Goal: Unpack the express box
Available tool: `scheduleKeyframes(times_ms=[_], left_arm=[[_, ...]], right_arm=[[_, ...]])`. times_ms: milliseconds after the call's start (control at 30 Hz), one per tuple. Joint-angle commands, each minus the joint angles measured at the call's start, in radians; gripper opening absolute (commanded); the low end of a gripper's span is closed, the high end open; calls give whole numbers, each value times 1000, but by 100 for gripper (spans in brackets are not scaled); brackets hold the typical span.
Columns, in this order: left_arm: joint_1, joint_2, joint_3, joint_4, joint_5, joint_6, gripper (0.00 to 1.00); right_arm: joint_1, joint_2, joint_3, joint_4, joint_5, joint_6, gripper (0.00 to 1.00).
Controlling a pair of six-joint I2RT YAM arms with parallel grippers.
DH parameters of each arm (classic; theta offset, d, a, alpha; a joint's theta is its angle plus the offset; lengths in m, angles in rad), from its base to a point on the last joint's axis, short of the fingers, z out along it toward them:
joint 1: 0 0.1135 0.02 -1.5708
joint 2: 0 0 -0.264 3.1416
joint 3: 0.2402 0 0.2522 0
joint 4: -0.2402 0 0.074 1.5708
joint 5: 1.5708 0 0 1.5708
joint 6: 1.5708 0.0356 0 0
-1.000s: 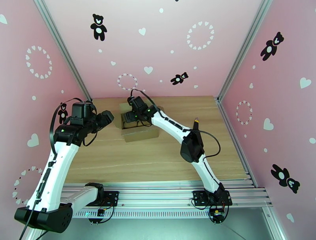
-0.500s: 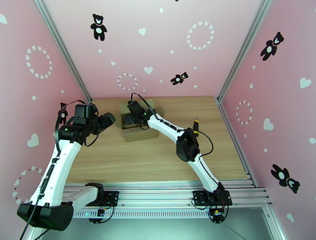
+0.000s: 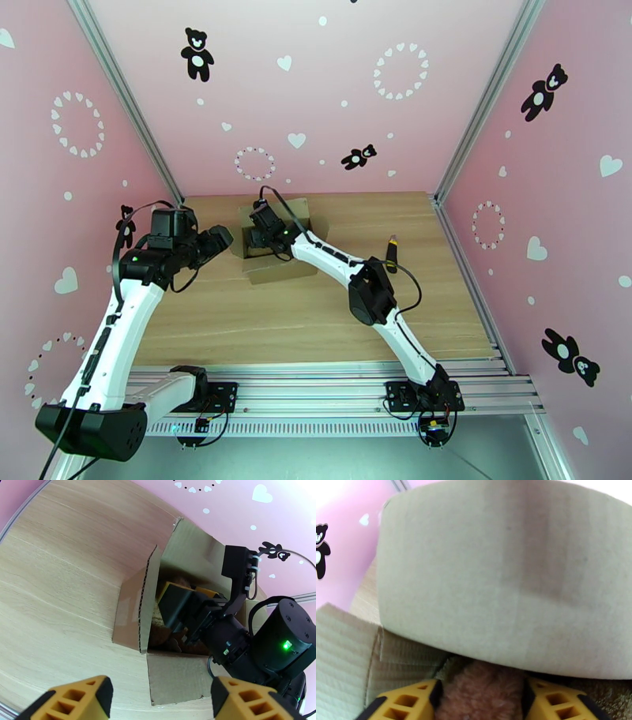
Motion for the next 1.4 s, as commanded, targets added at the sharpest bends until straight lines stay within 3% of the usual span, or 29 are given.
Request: scheduleKeyframes(times_ms=[0,167,267,1000,1367], left_arm=[[9,0,-11,8,27,7,72],[9,2,-12,13,29,3,71],[8,7,-15,15,28,3,72],[9,130,-82,87,58,-36,71],[8,185,-74,114,54,-30,70]], right_arm=[[6,33,27,17,25,7,50],[6,39,27,12,32,0,29],[6,34,28,6,37,-2,0],[7,-162,26,3,21,-75,0],[2,-166,52,-31,-28,-89,0]])
